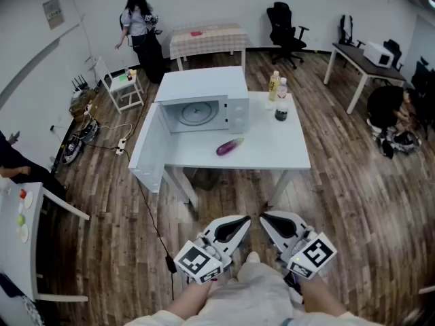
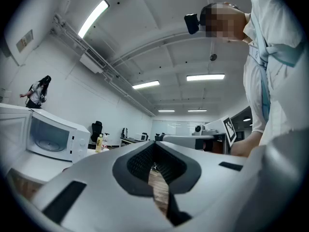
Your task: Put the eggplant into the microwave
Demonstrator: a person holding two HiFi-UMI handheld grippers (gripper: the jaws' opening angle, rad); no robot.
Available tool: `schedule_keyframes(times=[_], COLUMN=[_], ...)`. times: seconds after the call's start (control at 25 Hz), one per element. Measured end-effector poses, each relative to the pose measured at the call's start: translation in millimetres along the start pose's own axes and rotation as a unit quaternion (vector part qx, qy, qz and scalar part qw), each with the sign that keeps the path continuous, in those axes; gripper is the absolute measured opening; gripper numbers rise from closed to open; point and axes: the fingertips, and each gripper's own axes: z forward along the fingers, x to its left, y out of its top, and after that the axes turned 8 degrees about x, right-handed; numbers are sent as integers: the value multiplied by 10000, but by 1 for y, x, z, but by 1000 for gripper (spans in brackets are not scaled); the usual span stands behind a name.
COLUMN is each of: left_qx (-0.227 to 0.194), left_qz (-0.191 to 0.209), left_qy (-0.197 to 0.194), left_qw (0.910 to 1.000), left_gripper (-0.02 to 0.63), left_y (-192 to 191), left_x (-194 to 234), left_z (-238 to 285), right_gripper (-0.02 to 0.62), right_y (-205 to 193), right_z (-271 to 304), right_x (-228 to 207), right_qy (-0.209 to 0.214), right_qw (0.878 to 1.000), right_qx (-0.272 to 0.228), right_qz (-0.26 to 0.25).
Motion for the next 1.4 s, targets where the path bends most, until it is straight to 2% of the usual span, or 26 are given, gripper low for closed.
schedule_keyframes(times=[0.12, 0.52, 0.64, 0.84, 1.16, 1.4], left_qx=[33, -428, -402, -452, -258, -254], left_qz=[-20, 349, 391, 420, 417, 374], left_qy=[21, -76, -158, -199, -130, -50], left_qw=[10000, 9984, 9983, 9979, 9987, 9990], left_gripper=[2, 2, 2, 2, 2, 2], left_y=[0, 32, 33, 37, 44, 48], left_x=[5, 22, 24, 33, 59, 74], left_z=[3, 19, 25, 38, 71, 97], right_gripper=[32, 32, 32, 35, 35, 35], right_y=[2, 21, 24, 24, 37, 46], right_z=[4, 18, 21, 27, 37, 45], right_x=[-2, -18, -23, -35, -82, -113], right_qy=[35, 95, 161, 356, 477, 625], right_qw=[10000, 9993, 9991, 9986, 9980, 9976], right_qx=[-17, -233, -251, -378, -399, -295], right_qz=[-1, -280, -304, -23, 89, -102])
